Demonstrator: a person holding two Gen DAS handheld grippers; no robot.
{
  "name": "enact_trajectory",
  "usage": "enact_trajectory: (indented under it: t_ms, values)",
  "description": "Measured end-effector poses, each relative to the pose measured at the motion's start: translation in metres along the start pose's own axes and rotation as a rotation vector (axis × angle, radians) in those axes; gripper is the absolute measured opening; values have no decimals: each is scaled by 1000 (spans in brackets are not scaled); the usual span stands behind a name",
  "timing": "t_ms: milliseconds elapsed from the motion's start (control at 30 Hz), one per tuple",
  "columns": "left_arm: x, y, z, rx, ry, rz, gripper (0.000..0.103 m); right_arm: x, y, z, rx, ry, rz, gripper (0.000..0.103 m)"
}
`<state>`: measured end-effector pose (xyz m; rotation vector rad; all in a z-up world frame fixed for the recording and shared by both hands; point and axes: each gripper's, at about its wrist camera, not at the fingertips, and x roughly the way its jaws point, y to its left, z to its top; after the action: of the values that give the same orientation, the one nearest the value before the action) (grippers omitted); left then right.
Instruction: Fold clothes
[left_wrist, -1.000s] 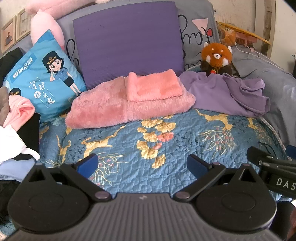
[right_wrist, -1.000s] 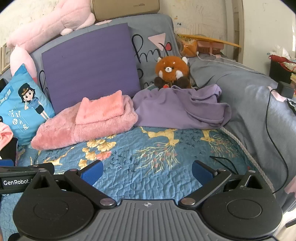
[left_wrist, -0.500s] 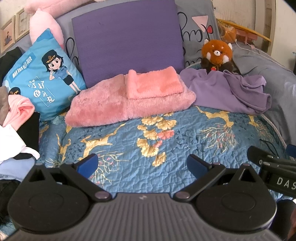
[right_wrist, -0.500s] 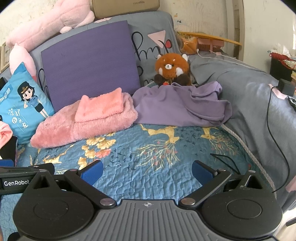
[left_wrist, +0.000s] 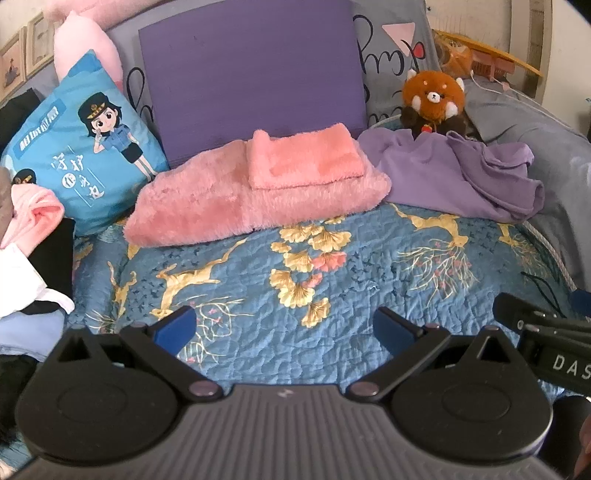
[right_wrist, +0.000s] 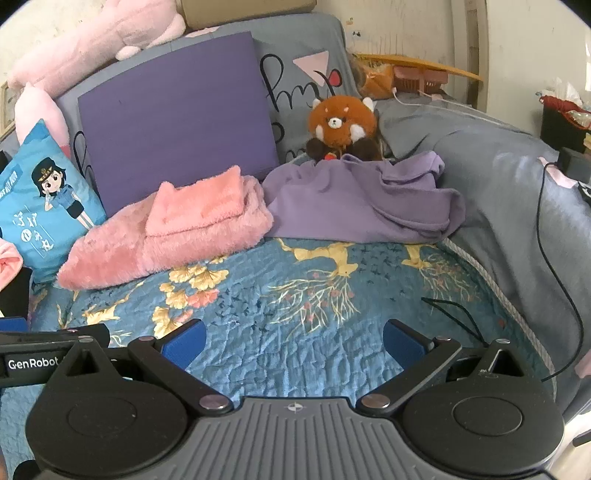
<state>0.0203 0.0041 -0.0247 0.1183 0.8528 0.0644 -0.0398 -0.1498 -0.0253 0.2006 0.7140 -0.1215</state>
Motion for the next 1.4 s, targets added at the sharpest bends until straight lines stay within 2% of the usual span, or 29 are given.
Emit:
enact_trajectory:
  t_ms: [200, 300, 367, 433, 533, 633, 700, 767, 800, 833, 867, 900, 933, 967, 1000, 1200, 1333, 1400]
  values:
    - [23, -5, 2, -27, 0, -28, 103, 17, -17, 0, 8, -19, -19, 103]
    - [36, -5, 3, -42, -7, -38, 103, 39, -36, 8, -5, -70, -72, 103]
    - [47, -4, 3, -53, -5, -47, 103, 57, -49, 14, -20, -126, -120, 103]
    - [60, -2, 2, -59, 9, -54, 103, 82, -64, 22, -44, -222, -208, 103]
    - [80, -3, -1, -52, 44, -45, 103, 123, -81, 38, -143, -316, -323, 101]
    - [101, -5, -6, -36, 84, -26, 103, 159, -94, 58, -282, -353, -361, 100]
    - [111, -7, -9, -24, 101, -15, 103, 186, -101, 73, -370, -331, -372, 100]
    - [118, -9, -11, -10, 115, -5, 103, 209, -109, 86, -419, -262, -355, 92]
    - [121, -10, -13, -3, 121, -1, 103, 220, -113, 92, -433, -215, -338, 81]
    - [123, -11, -13, 1, 127, 1, 103, 228, -117, 96, -441, -170, -324, 61]
    - [124, -12, -14, 4, 131, 4, 103, 235, -120, 99, -446, -128, -315, 50]
    - [126, -12, -14, 6, 135, 5, 103, 240, -122, 101, -449, -94, -310, 45]
    - [127, -13, -15, 6, 138, 6, 103, 241, -122, 101, -450, -85, -313, 33]
    - [127, -13, -15, 5, 139, 5, 103, 239, -120, 99, -462, -85, -314, 29]
    - [126, -13, -14, 5, 138, 3, 103, 236, -118, 97, -475, -85, -313, 20]
    - [105, -11, -11, 2, 110, -13, 103, 181, -101, 66, -493, -101, -246, 13]
    - [81, -1, -8, -22, 66, -22, 103, 105, -86, 45, -408, -170, -120, 11]
    - [71, 5, -9, -36, 49, -26, 103, 60, -76, 31, -364, -188, -23, 10]
